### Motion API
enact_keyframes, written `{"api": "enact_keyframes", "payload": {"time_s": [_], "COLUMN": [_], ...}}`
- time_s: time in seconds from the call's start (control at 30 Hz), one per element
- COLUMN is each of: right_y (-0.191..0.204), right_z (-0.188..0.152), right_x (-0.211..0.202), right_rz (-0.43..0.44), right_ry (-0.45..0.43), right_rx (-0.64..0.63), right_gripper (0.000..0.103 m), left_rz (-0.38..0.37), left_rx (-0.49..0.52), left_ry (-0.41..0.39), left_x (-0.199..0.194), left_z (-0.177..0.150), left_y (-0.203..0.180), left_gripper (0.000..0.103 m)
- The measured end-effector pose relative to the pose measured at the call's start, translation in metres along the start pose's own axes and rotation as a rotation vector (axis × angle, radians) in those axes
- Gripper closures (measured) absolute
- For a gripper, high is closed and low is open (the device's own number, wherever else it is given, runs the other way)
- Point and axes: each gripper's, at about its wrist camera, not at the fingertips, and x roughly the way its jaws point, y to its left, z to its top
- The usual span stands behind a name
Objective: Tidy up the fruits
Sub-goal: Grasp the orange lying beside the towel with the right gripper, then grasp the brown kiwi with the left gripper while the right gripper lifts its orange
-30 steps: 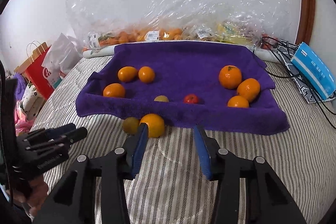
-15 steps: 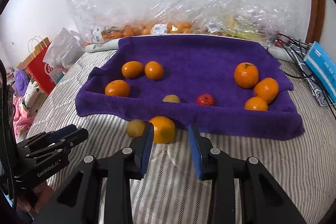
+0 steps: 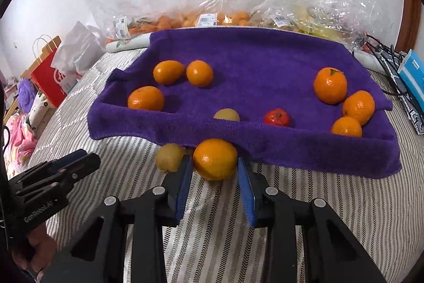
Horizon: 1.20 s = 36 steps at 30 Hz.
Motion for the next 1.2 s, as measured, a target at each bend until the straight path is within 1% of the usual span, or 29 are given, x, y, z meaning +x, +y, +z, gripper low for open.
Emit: {"api": "enact_keyframes", "payload": {"time_s": [0.37, 0.5, 0.7, 0.83, 0.93, 0.97, 1.07, 1.13, 1.2], "right_y": [-0.008, -0.01, -0.027, -0.042, -0.058, -0.063, -0.08, -0.09, -0.099], "right_z": [0.002, -0.001, -0.006, -0.016, -0.027, -0.031, -0.043, -0.05, -0.056], "right_x": [0.008, -0.004, -0.035, -0.051, -0.061, -0.063, -0.072, -0.075, -0.077], "right_rz": [0.003, 0.007, -0.006, -0.054, -0.076, -0.084, -0.127, -0.138, -0.127], "right_ry": [-0.004, -0.022, -0.074, -0.095, -0.094, -0.094, -0.102, -0.105, -0.106], "right_rx": [0.017, 0.01, 0.021, 0.003, 0.009, 0.009, 0.011, 0.024, 0.04], "right_gripper": [0.068, 0.068, 0.068, 0.068, 0.068, 0.068, 0.068, 0.068, 0.068], "left_rz": [0.002, 0.0, -0.05, -0.052, -0.105, -0.109, -0.08, -0.075, -0.071], "left_rx": [0.013, 0.039, 0.095, 0.148, 0.147, 0.159, 0.235, 0.245, 0.255], "left_ry": [-0.005, -0.013, -0.026, -0.053, -0.011, -0.007, -0.02, -0.025, -0.017], "left_x": [0.0, -0.001, -0.005, -0.011, -0.008, -0.006, 0.001, 0.007, 0.014], "left_z": [-0.001, -0.002, -0.005, -0.009, -0.009, -0.009, -0.01, -0.01, -0.009], "left_y": [-0.002, -0.008, -0.02, -0.038, -0.055, -0.061, -0.09, -0.101, -0.109], "left_gripper": [0.068, 0.068, 0.068, 0.068, 0.068, 0.068, 0.068, 0.068, 0.068]}}
